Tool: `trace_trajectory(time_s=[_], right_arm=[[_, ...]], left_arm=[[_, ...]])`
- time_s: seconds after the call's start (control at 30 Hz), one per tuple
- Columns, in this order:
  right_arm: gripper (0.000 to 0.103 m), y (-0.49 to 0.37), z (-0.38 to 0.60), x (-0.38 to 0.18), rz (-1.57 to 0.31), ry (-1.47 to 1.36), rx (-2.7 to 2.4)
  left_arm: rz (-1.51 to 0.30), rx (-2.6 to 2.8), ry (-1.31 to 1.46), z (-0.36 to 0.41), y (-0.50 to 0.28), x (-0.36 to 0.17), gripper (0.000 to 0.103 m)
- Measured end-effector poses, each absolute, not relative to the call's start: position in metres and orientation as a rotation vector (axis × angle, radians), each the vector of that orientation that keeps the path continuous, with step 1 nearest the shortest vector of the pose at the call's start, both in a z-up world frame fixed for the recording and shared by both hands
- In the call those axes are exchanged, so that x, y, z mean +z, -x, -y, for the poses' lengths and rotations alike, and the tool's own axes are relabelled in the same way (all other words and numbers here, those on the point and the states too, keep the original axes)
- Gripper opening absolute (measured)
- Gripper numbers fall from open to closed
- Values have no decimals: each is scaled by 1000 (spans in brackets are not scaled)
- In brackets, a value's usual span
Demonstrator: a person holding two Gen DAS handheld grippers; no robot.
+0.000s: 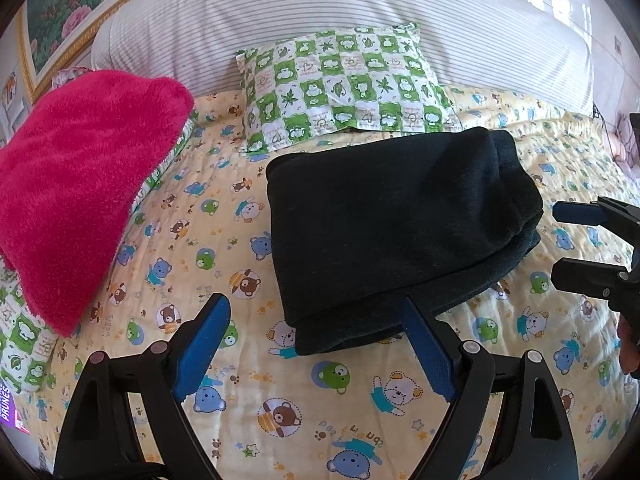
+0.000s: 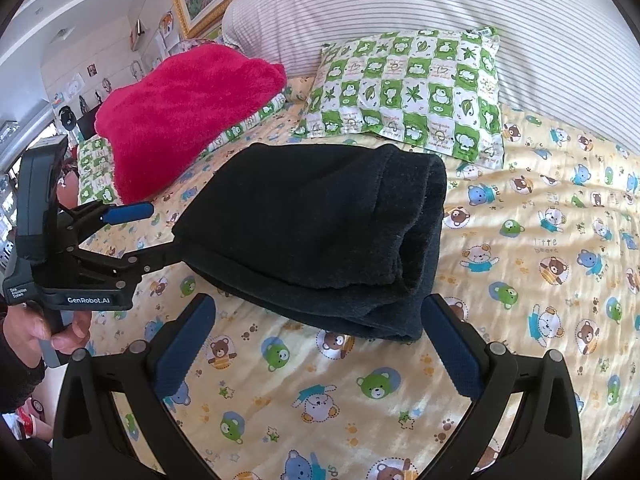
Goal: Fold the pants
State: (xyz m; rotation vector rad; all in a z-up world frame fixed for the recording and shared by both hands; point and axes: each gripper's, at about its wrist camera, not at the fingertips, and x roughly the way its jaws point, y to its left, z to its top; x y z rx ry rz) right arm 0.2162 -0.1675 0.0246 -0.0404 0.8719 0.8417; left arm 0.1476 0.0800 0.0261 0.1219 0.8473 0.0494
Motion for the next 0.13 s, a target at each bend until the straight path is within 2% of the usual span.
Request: trace_trajectory(time_s=[0.13], right_arm=[[102,-216,165,25,-873,43,847]], left_arm=[[-851,53,-121,-81,-148,27,88]])
